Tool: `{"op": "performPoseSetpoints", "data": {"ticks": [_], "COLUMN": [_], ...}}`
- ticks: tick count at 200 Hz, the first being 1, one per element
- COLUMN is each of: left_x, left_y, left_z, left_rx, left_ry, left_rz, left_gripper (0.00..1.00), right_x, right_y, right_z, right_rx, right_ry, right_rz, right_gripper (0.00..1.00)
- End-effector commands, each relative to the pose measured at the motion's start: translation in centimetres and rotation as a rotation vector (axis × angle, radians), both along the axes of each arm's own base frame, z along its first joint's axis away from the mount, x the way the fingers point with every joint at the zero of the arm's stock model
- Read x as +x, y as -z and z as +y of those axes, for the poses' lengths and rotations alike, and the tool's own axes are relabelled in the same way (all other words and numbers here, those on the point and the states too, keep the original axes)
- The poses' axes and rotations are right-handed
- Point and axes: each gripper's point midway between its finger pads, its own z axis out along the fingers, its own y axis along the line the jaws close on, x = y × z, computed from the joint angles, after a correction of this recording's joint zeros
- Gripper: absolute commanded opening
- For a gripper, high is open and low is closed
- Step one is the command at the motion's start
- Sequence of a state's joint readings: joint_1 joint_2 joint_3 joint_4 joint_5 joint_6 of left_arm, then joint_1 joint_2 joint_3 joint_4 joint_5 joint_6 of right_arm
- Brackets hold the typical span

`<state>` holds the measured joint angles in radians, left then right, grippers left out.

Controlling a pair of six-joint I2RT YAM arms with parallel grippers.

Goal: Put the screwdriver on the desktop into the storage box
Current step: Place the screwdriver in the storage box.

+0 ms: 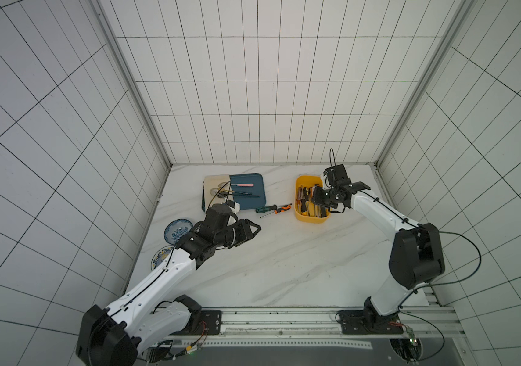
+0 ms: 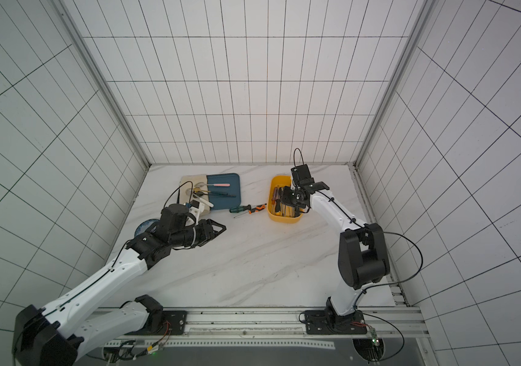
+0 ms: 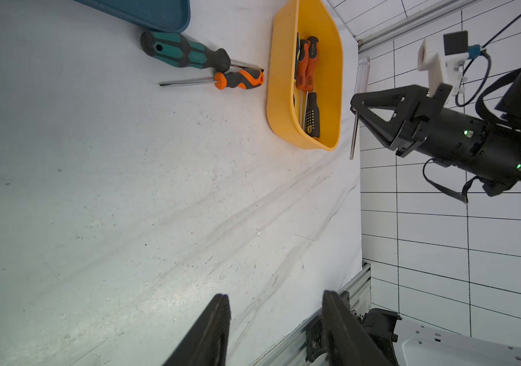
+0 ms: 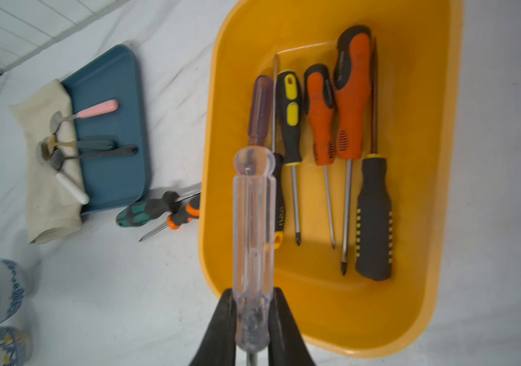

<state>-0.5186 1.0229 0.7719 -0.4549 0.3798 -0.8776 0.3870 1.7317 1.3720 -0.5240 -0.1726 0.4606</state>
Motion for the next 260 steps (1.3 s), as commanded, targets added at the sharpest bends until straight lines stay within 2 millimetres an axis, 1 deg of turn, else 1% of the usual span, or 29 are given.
{"op": "performPoseSetpoints", "data": {"ticks": [1, 31, 51, 69, 107, 142, 144, 156, 212, 236, 260], "left_x": [-0.4, -1.0, -1.1, -1.2, -1.3, -1.4, -1.4, -1.4, -1.5, -1.4, -1.3], "left_y": [0.4, 1.0, 1.2, 1.3, 1.5, 1.6, 1.6, 1.6, 1.6, 1.6, 1.5], "left_z": [0.8, 1.3, 1.6, 1.7, 1.9, 1.9, 1.9, 1.9, 1.9, 2.0, 1.9], "left_rx": [0.022, 0.022, 0.024, 0.024, 0.027, 0.029, 0.030, 0.028, 0.023, 0.027, 0.025], "left_ry": [-0.010, -0.018, -0.026, -0.029, -0.031, -0.031, -0.031, -0.032, -0.035, -0.040, -0.040], "left_rz": [-0.006, 0.004, 0.009, 0.011, 0.019, 0.026, 0.027, 0.029, 0.033, 0.037, 0.036], "left_gripper": [0.51, 0.51, 0.51, 0.51, 0.51, 0.51, 0.51, 0.51, 0.51, 0.51, 0.51], "right_x": [2.3, 4.7, 5.7, 6.5, 7.8, 8.8, 8.4, 8.6, 9.5, 9.5, 9.3], "right_y": [0.1, 1.2, 2.3, 3.1, 4.6, 5.8, 6.1, 6.3, 6.4, 6.2, 5.7], "right_z": [-2.8, -4.5, -5.6, -6.3, -6.7, -6.5, -6.6, -6.6, -6.5, -6.4, -6.2], "right_rx": [-0.146, -0.264, -0.340, -0.372, -0.402, -0.422, -0.429, -0.434, -0.451, -0.451, -0.433], "right_ry": [0.060, 0.093, 0.105, 0.115, 0.124, 0.108, 0.103, 0.097, 0.093, 0.091, 0.091], "right_rz": [-0.008, 0.006, 0.026, 0.035, 0.046, 0.054, 0.073, 0.082, 0.090, 0.090, 0.089], "right_gripper": [0.06, 0.07, 0.08, 0.08, 0.10, 0.12, 0.12, 0.14, 0.23, 0.31, 0.32]}}
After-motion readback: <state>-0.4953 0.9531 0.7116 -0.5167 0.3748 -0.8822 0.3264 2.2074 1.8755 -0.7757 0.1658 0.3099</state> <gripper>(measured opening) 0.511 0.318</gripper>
